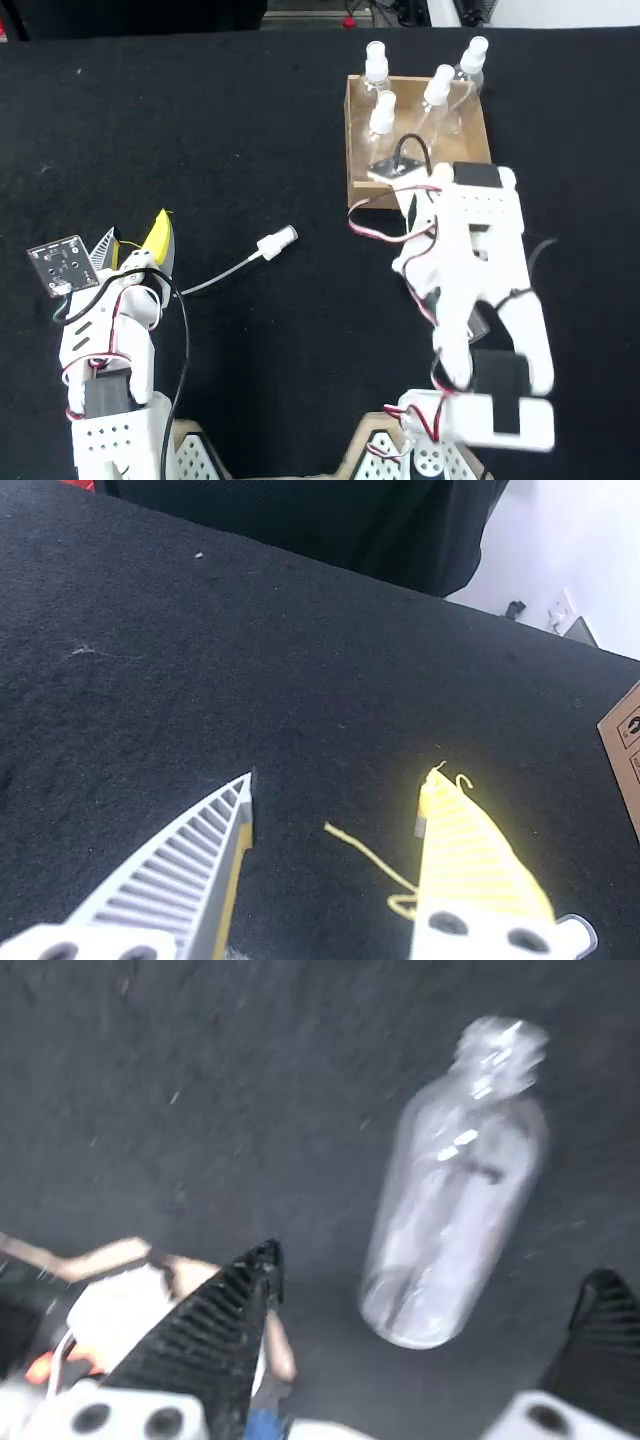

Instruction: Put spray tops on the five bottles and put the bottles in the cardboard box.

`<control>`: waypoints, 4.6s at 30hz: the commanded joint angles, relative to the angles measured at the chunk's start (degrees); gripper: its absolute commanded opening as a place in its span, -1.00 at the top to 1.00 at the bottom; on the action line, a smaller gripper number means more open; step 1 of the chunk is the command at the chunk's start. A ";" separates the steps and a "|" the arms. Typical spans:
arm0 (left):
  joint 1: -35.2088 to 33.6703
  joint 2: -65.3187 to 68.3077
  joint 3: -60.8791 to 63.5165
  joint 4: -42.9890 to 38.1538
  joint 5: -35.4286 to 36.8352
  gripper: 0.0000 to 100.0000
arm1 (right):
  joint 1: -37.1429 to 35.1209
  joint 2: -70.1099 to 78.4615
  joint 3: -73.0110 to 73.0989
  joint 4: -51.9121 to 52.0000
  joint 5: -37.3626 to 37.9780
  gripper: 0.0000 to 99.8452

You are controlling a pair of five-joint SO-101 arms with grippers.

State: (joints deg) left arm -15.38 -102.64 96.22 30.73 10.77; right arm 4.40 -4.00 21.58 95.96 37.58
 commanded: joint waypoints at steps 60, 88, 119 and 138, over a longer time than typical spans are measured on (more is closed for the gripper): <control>0.75 -0.26 1.27 -0.44 -0.70 0.49 | -27.43 10.24 -9.63 -14.59 -15.65 0.58; 0.13 -0.26 1.19 -0.53 -0.70 0.49 | -34.55 1.63 8.48 -21.10 -5.63 0.28; 0.75 -0.26 1.19 -0.53 -0.70 0.49 | -6.68 1.71 5.93 -18.02 0.18 0.44; 0.57 -0.26 1.19 -0.35 -0.70 0.49 | -6.77 9.01 0.75 -15.56 -15.30 0.31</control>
State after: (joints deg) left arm -15.38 -102.64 96.22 30.73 10.68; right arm -3.16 3.21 27.30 79.69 25.54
